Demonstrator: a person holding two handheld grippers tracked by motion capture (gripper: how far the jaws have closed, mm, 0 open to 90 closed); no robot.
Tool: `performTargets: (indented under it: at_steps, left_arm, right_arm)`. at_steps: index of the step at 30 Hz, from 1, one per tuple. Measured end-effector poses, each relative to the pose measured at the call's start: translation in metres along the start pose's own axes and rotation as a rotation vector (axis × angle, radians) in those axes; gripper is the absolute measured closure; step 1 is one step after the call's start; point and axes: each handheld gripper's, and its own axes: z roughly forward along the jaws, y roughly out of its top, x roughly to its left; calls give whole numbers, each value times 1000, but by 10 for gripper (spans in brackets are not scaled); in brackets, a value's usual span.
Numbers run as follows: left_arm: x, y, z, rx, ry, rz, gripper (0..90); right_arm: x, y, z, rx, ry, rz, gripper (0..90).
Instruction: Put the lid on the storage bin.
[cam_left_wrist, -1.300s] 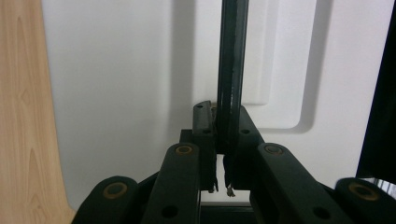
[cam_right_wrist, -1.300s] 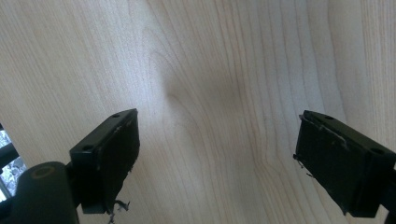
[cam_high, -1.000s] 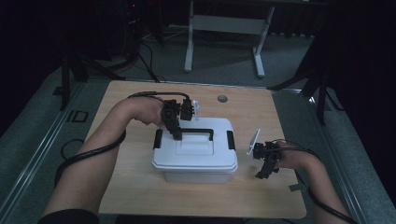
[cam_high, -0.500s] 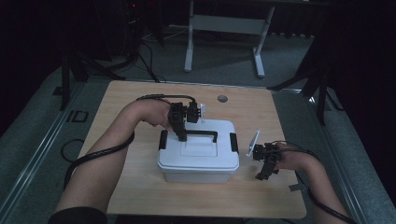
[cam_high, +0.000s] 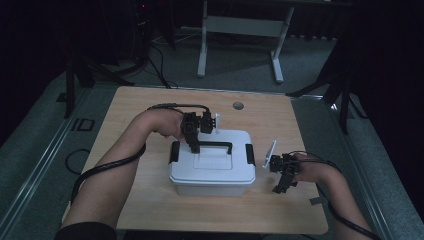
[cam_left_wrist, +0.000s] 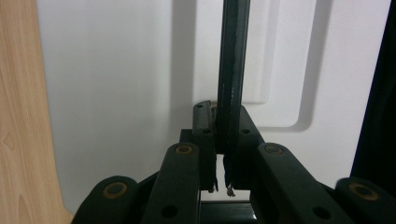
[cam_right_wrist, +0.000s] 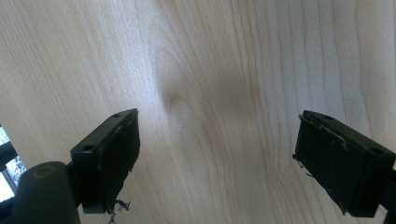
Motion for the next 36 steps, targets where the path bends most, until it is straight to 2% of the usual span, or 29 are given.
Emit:
performTargets:
  at_steps: [7, 10, 11, 14, 17, 19, 20, 21, 22, 24, 25, 26, 30, 34, 36]
  left_arm:
    - [-2, 2, 0, 14, 11, 2, 830]
    - [-4, 1, -1, 13, 32, 11, 822]
    - [-3, 0, -2, 6, 41, -2, 809]
    - [-3, -2, -5, -7, 69, -14, 689]
    - [-2, -4, -7, -18, 74, -43, 538]
    - [-2, -5, -7, -23, 81, -47, 429]
    - [-2, -6, -8, -40, 107, -60, 358]
    - [-2, -6, -8, -40, 107, -60, 340]
    - [0, -8, -10, -60, 96, -100, 276]
    - [1, -9, -9, -50, 113, -112, 195]
    - [1, -9, -9, -50, 113, -112, 175]
    - [1, -12, -8, -53, 108, -125, 114]
    - [2, -21, -10, -70, 133, -125, 14]
    - [1, -26, -9, -72, 136, -131, 14]
    - [1, -34, -8, -83, 152, -129, 14]
  right_arm:
    - [0, 1, 0, -2, -1, -2, 137]
    - [1, 2, 0, 0, -1, -6, 137]
    - [1, 2, -1, 0, -2, -6, 137]
    - [1, 2, -1, 1, -3, -5, 138]
    - [1, 3, -2, 3, -3, -8, 138]
    - [1, 3, -2, 2, -4, -8, 138]
    - [1, 4, -3, 1, -8, -7, 138]
    - [1, 4, -3, 1, -8, -7, 138]
    - [1, 5, -4, -4, -9, -5, 137]
    - [1, 6, -4, -2, -13, -7, 137]
    - [1, 6, -4, -2, -13, -7, 137]
    - [0, 6, -5, -1, -18, -5, 136]
    - [-1, 6, -6, -8, -26, -3, 136]
    - [-1, 6, -6, -6, -31, 1, 137]
    - [-1, 7, -6, -9, -28, 3, 137]
